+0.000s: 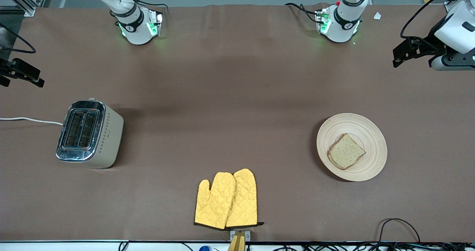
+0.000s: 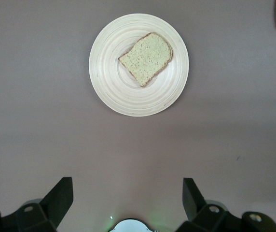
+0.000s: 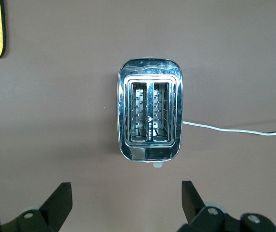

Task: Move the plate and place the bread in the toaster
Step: 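Lower the left gripper toward the rim of the wooden plate, then grip the plate rim with the left gripper and slide it toward the table middle, then push the plate further toward the toaster with the left gripper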

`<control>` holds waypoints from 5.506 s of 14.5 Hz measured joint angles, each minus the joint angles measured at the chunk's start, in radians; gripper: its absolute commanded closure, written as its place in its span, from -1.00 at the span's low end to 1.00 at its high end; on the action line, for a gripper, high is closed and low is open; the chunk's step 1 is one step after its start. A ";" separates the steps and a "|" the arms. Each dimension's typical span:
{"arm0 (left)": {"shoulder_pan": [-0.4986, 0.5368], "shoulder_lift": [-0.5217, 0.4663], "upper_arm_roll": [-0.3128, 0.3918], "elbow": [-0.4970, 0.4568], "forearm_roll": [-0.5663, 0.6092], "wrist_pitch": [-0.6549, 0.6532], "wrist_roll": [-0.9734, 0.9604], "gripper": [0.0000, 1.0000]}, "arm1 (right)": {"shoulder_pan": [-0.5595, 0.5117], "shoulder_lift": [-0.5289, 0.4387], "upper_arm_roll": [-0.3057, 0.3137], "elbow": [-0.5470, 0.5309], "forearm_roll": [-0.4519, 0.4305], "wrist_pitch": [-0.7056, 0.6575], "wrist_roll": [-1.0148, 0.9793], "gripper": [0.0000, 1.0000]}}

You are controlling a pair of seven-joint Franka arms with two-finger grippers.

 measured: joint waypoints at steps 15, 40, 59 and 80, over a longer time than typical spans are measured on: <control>0.272 0.251 0.013 0.013 -0.164 0.166 0.128 -1.00 | 0.000 0.000 -0.001 0.000 0.000 0.000 0.000 -1.00; 0.479 0.847 0.005 0.005 -0.648 0.510 0.752 0.12 | 0.000 0.000 -0.001 0.000 0.000 -0.002 0.000 -1.00; 0.489 0.901 -0.095 0.031 -0.753 0.474 0.950 0.99 | 0.000 0.000 -0.001 0.000 0.000 -0.002 0.000 -1.00; 0.047 0.928 -0.387 -0.150 -1.176 0.930 0.953 0.97 | 0.000 0.000 -0.003 0.000 0.000 -0.004 0.000 -1.00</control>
